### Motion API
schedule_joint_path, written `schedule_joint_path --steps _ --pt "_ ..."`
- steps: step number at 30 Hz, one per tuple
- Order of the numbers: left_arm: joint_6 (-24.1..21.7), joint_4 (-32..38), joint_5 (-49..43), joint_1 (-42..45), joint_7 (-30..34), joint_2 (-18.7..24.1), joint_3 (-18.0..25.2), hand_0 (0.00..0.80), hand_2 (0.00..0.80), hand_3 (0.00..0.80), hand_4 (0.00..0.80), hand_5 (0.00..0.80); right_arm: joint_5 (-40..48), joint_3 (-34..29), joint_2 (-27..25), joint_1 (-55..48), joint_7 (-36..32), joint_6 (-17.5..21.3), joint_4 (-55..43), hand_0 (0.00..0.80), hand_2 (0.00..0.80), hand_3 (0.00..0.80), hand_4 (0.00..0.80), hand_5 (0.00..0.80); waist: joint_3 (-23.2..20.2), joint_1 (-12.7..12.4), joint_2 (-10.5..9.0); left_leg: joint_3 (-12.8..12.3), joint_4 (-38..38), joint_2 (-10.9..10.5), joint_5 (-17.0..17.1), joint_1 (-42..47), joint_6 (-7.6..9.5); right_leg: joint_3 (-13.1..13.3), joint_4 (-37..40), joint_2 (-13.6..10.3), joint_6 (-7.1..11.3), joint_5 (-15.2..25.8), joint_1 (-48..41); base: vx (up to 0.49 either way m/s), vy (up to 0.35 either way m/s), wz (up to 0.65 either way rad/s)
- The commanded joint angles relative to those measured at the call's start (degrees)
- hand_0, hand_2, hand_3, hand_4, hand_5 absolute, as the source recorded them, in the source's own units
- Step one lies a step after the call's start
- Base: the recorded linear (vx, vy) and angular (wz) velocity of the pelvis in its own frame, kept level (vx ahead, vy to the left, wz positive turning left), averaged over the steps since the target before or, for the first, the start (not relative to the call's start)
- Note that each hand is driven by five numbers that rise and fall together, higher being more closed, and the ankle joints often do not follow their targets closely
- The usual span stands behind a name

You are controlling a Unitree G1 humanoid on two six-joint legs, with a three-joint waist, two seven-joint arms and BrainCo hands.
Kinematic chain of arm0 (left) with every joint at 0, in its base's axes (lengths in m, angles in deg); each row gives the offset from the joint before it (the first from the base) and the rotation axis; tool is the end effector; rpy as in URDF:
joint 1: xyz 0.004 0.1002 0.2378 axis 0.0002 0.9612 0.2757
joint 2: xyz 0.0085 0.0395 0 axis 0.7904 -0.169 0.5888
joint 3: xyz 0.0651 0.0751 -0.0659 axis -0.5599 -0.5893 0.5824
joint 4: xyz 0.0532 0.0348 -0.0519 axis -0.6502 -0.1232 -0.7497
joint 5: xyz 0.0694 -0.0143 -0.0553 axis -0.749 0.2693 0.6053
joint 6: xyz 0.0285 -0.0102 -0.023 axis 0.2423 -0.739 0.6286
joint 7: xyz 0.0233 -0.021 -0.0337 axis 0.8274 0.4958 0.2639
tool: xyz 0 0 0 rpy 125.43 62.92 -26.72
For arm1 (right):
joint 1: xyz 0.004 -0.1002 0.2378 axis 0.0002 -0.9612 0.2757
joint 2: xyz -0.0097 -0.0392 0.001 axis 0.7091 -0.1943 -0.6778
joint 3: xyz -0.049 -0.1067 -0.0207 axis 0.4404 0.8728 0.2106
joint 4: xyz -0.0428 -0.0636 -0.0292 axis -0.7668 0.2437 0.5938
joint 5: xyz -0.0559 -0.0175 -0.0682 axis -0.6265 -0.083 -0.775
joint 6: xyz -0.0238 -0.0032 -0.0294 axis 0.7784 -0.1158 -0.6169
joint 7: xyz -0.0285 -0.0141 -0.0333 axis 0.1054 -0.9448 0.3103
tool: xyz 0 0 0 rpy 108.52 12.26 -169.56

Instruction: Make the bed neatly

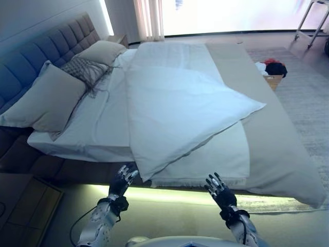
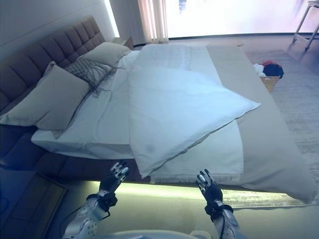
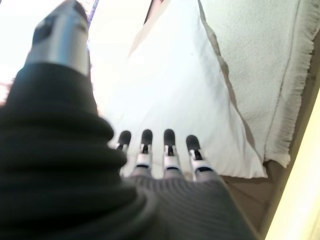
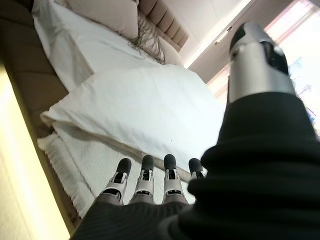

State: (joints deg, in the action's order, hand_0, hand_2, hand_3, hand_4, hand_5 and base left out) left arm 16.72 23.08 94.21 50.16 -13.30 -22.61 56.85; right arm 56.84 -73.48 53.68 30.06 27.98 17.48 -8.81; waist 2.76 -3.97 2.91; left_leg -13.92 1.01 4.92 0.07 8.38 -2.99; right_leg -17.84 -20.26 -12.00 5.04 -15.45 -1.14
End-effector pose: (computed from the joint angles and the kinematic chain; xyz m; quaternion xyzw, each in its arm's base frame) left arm 0.1205 0.1962 -0.0449 -0.1698 0.2312 -0.0282 0.9576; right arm 0.0975 -0.1950 -0.0665 0.3020 0.2545 -0.0355 0.9180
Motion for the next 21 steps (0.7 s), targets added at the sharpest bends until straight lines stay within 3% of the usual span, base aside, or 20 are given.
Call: schedule_joint_path --steps 1,5,13,19,21 --pt "-1.3 4.8 -1.4 -2.8 0.6 3.0 1.7 0.0 0.0 0.0 0.0 0.0 -5.4 -1.2 2.1 3.6 0.4 3.9 -0.1 0.0 0.0 0.0 0.0 0.0 0.7 -0.8 -4.38 1.0 1.2 -0.4 -1.2 0.8 1.27 -2.4 22.5 -1.2 4.82 19.8 -7.3 0.001 -0.002 0.05" --pt "-1.5 5.3 0.1 -0.7 1.8 2.9 3.8 0.0 0.0 0.0 0.0 0.0 -7.2 -2.9 -0.1 2.1 -0.6 4.9 -1.8 0.0 0.0 0.0 0.0 0.0 0.4 -1.1 -4.6 1.0 0.7 -0.5 -1.6 0.6 1.07 -2.8 23.2 -0.7 4.62 19.8 -7.5 0.018 -0.016 0.07" --pt "-3.1 3.2 -0.5 -0.7 4.2 2.7 3.0 0.0 0.0 0.0 0.0 0.0 -6.3 -3.7 -1.2 1.3 -0.4 5.2 -1.9 0.0 0.0 0.0 0.0 0.0 1.0 -1.9 -5.18 2.6 -3.0 -1.2 -3.1 -1.1 1.6 -2.5 22.0 0.3 3.84 18.9 -6.6 -0.012 -0.048 0.02" --pt "-2.4 2.7 -1.6 -1.5 5.3 2.1 1.6 0.0 0.0 0.0 0.0 0.0 -3.3 -3.2 -0.5 0.9 1.4 5.1 -1.0 0.0 0.0 0.0 0.0 0.0 1.2 -1.0 -6.37 -0.5 -8.2 -0.4 -4.8 -2.4 1.46 -2.7 23.0 1.2 2.86 19.3 -6.8 0.001 -0.083 0.04" --pt "-2.9 2.7 -1.5 -2.0 5.2 2.0 1.0 0.0 0.0 0.0 0.0 0.0 -2.7 -3.3 -0.8 0.8 0.5 4.7 -1.0 0.0 0.0 0.0 0.0 0.0 1.6 -1.0 -6.96 0.4 -13.6 -0.6 -6.3 -4.6 1.19 -2.3 22.7 1.2 2.36 19.3 -6.3 -0.028 -0.061 0.07"
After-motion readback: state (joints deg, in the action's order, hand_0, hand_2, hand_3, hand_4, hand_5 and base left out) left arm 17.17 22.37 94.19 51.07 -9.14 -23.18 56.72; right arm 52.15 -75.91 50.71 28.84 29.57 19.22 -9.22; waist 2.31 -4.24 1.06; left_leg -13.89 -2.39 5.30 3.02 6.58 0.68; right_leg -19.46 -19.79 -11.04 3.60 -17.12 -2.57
